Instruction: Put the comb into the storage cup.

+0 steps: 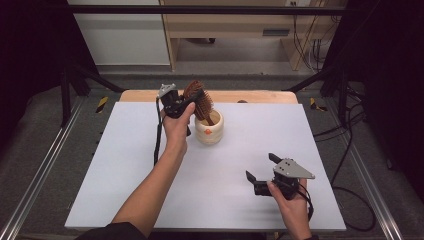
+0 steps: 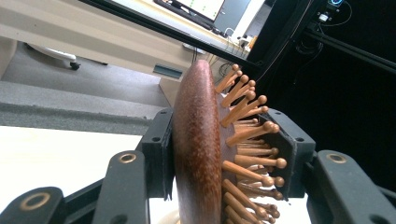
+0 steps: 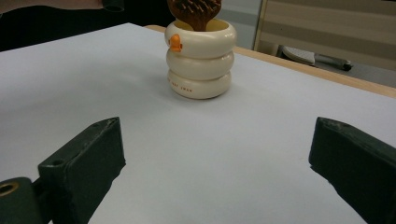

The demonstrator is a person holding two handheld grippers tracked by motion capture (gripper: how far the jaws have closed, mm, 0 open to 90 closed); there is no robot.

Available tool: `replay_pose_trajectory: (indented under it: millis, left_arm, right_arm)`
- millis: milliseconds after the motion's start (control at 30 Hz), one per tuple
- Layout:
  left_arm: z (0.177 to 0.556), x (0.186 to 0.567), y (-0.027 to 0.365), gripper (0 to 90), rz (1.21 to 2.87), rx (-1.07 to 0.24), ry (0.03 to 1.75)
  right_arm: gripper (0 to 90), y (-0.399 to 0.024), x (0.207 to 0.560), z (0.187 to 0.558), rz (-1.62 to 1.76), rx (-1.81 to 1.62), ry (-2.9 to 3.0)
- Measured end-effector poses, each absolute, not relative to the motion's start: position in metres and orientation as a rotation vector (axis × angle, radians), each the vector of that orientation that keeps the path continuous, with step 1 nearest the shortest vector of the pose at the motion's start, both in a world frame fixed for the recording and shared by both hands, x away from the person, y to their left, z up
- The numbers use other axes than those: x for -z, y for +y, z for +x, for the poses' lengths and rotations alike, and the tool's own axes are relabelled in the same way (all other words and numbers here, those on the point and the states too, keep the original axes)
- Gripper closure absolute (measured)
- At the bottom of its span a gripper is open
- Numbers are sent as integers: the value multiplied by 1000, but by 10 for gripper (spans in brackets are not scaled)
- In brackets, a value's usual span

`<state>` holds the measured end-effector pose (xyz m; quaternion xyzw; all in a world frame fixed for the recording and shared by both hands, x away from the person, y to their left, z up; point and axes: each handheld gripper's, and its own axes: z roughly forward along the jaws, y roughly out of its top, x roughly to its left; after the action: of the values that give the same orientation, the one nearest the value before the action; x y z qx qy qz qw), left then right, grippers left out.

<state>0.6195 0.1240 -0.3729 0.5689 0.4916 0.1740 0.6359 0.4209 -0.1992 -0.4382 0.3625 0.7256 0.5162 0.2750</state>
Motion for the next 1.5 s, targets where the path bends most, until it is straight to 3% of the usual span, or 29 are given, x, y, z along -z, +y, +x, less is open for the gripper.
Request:
replay_pose_trajectory:
  millis: [1500]
  left_arm:
    - [623,382,136,470,1262,-372,1170]
  right_arm:
    - [40,-197,439,421,964,-1382,1970]
